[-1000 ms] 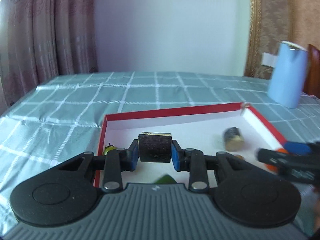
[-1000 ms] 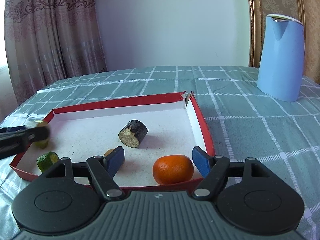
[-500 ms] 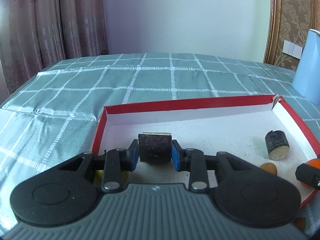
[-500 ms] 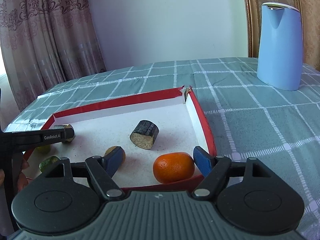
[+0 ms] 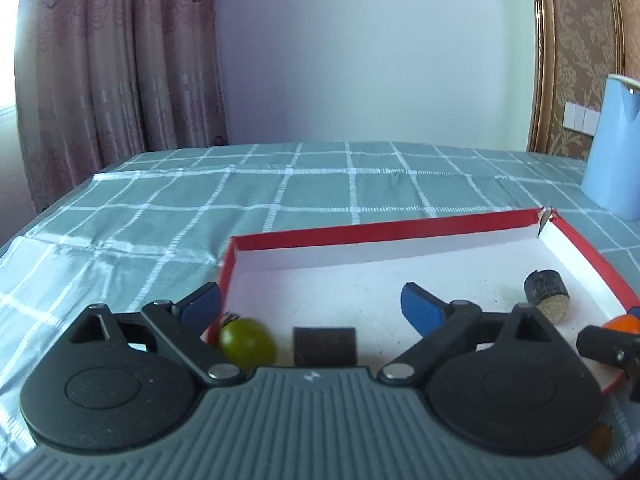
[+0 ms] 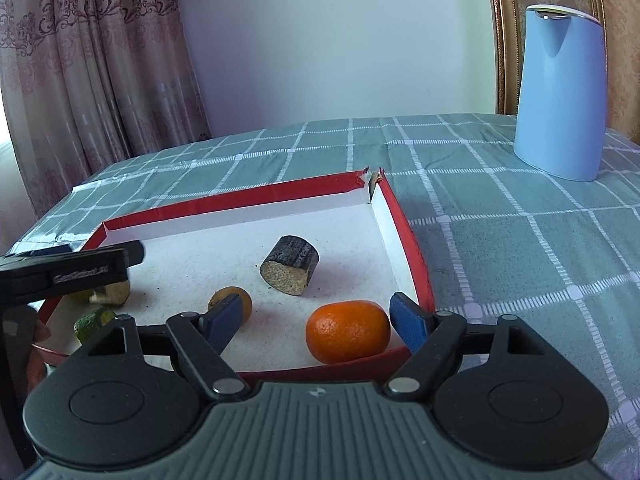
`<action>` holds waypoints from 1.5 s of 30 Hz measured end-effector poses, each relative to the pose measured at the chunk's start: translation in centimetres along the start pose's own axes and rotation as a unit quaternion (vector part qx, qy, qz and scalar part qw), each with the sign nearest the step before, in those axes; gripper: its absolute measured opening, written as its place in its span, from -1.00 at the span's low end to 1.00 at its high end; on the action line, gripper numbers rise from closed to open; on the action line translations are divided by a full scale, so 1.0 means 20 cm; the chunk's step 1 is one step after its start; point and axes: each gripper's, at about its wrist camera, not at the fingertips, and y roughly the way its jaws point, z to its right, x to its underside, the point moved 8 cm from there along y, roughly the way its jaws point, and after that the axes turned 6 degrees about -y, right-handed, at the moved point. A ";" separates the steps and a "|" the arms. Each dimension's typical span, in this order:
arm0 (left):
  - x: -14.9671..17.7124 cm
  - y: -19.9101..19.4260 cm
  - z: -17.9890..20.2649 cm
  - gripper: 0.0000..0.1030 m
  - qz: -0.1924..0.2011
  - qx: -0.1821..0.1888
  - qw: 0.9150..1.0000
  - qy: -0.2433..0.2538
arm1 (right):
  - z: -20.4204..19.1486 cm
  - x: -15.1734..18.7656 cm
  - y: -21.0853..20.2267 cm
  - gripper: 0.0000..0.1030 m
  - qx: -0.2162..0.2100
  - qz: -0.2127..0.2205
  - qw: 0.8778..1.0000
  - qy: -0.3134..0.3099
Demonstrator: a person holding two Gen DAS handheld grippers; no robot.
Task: Organize fruits
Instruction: 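Lower the eggplant piece into the tray and open the left gripper, then grasp a second brown potato with the right gripper while the left moves to the green tomato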
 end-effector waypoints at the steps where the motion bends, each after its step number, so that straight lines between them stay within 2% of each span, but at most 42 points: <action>1: 0.00 -0.03 -0.02 0.90 0.007 0.000 1.000 -0.007 | 0.00 0.00 0.00 0.56 0.000 0.001 1.000 0.001; 6: 0.00 -0.22 -0.11 1.00 0.061 0.000 0.998 -0.036 | -0.01 0.02 -0.10 0.56 -0.015 0.023 1.000 -0.002; 10: 0.04 -0.31 -0.13 1.00 0.060 0.030 0.996 -0.052 | -0.04 0.10 -0.23 0.56 -0.020 0.050 0.998 -0.034; 13: 0.07 -0.36 -0.12 1.00 0.056 0.049 0.996 -0.048 | -0.07 0.17 -0.28 0.56 -0.039 0.044 0.997 -0.055; 19: 0.11 -0.40 -0.03 1.00 0.072 0.045 0.996 0.002 | -0.16 0.25 -0.30 0.56 -0.021 0.035 0.993 -0.114; 25: 0.13 -0.39 0.00 1.00 0.066 0.054 0.996 0.013 | -0.19 0.28 -0.25 0.55 -0.023 0.002 0.991 -0.132; 30: 0.17 -0.40 0.01 1.00 0.044 0.079 0.996 0.015 | -0.21 0.28 -0.18 -0.10 -0.044 -0.020 0.991 -0.127; 34: 0.21 -0.41 0.04 1.00 0.032 0.090 0.995 0.034 | -0.23 0.27 -0.16 -0.34 -0.054 -0.017 0.988 -0.140; 38: 0.25 -0.42 0.08 1.00 0.018 0.115 0.992 0.052 | -0.21 0.26 -0.17 -0.50 -0.054 -0.015 0.990 -0.129; 45: 0.33 -0.45 0.15 1.00 -0.012 0.154 0.985 0.080 | -0.14 0.26 -0.17 -0.50 -0.038 -0.016 0.994 -0.102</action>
